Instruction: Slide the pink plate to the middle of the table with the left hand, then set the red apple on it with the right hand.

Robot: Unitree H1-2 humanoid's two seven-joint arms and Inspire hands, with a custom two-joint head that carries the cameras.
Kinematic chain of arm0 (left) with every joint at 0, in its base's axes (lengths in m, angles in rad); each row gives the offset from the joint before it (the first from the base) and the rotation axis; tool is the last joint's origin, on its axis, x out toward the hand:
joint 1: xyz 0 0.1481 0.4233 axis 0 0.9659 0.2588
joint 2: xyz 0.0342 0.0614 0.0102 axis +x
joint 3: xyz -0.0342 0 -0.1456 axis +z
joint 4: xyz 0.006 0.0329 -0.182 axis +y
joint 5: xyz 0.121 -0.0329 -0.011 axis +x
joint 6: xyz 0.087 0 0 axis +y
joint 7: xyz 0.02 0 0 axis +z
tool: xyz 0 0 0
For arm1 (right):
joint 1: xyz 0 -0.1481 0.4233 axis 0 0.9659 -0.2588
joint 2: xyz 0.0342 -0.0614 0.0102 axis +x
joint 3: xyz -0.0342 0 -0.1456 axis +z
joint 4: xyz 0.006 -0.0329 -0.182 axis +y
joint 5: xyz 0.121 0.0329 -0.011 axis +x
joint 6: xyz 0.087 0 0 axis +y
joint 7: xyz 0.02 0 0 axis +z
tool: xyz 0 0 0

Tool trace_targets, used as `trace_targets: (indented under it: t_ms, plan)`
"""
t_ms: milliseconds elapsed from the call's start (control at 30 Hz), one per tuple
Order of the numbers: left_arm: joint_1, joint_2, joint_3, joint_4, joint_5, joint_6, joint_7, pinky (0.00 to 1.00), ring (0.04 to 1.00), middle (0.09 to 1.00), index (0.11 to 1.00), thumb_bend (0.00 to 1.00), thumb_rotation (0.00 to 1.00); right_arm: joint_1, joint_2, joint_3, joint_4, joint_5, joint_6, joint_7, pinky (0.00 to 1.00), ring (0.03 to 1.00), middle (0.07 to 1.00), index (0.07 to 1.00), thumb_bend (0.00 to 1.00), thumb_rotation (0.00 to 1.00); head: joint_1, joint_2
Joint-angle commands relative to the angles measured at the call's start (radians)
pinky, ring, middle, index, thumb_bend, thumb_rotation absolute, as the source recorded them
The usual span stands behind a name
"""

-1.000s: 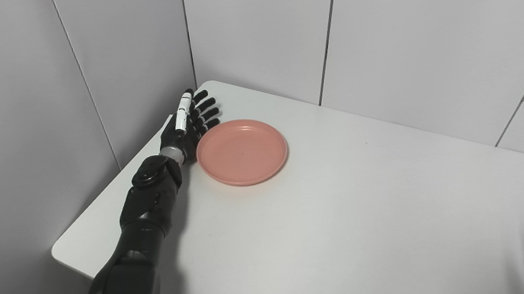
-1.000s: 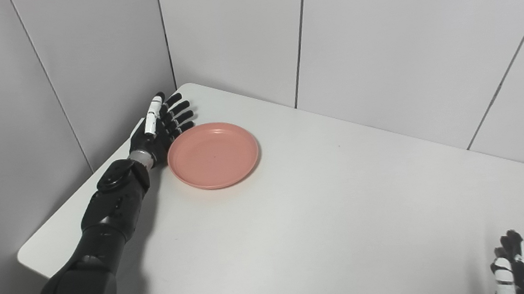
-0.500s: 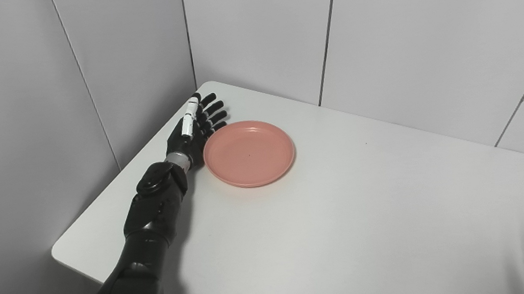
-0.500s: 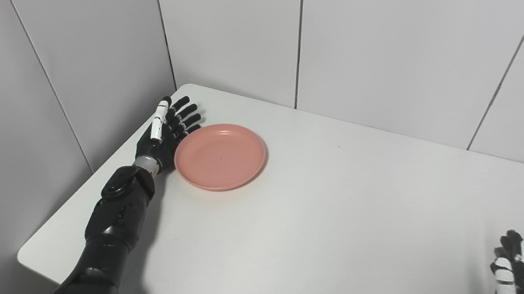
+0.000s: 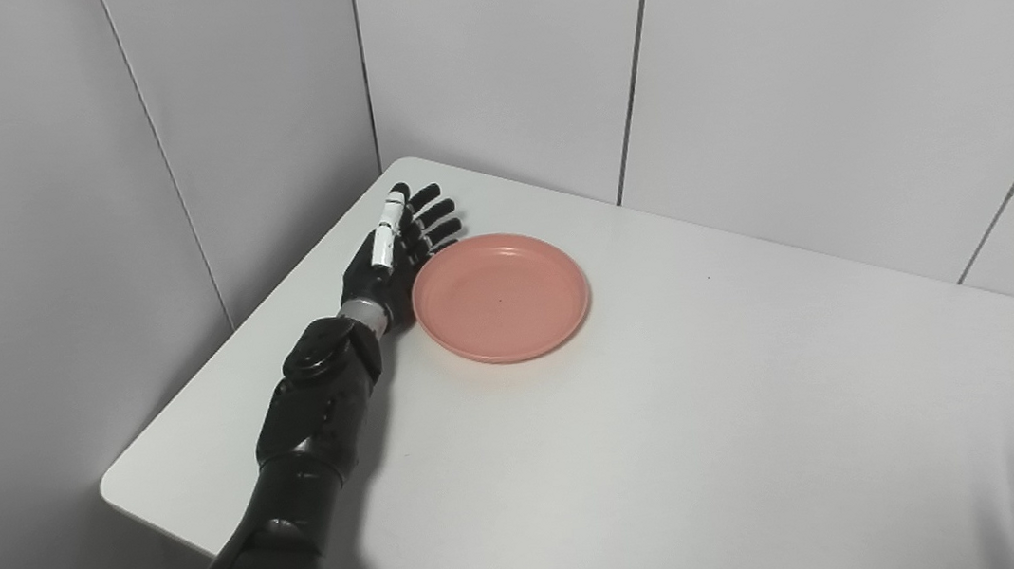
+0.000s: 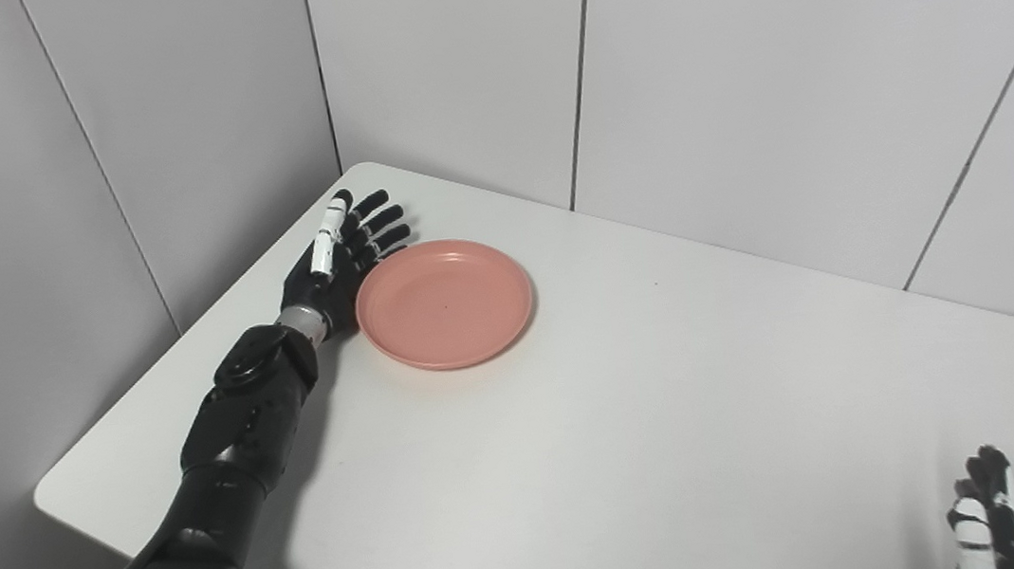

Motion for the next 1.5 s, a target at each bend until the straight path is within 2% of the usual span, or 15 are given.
trace_targets:
  t_ms: [0, 400, 1033, 1467]
  plan:
    - [0.001, -0.014, -0.017, 0.01, 0.014, 0.011, 0.0, 0.86, 0.857, 0.866, 0.847, 0.33, 1.0, -0.023, 0.002, 0.001, -0.032, -0.003, -0.011, 0.003, 1.0, 1.0, 1.0, 1.0, 0.0, 1.0, -0.001, 0.002]
    - [0.001, -0.067, -0.028, -0.007, 0.035, -0.018, 0.032, 0.85, 0.852, 0.855, 0.845, 0.36, 1.0, -0.022, 0.009, 0.007, -0.037, -0.025, -0.007, -0.007, 1.0, 1.0, 1.0, 1.0, 0.0, 1.0, -0.011, 0.004]
    - [0.023, -0.125, -0.059, -0.083, 0.044, -0.01, 0.04, 0.88, 0.878, 0.877, 0.859, 0.37, 1.0, -0.019, 0.022, 0.004, -0.038, -0.04, -0.008, -0.006, 1.0, 1.0, 1.0, 1.0, 0.0, 1.0, -0.029, 0.016]
    - [0.032, -0.161, -0.077, -0.043, 0.05, -0.045, 0.031, 0.88, 0.886, 0.881, 0.866, 0.35, 1.0, -0.019, 0.022, -0.001, -0.012, -0.033, -0.035, -0.006, 1.0, 1.0, 1.0, 1.0, 0.0, 1.0, -0.043, 0.028]
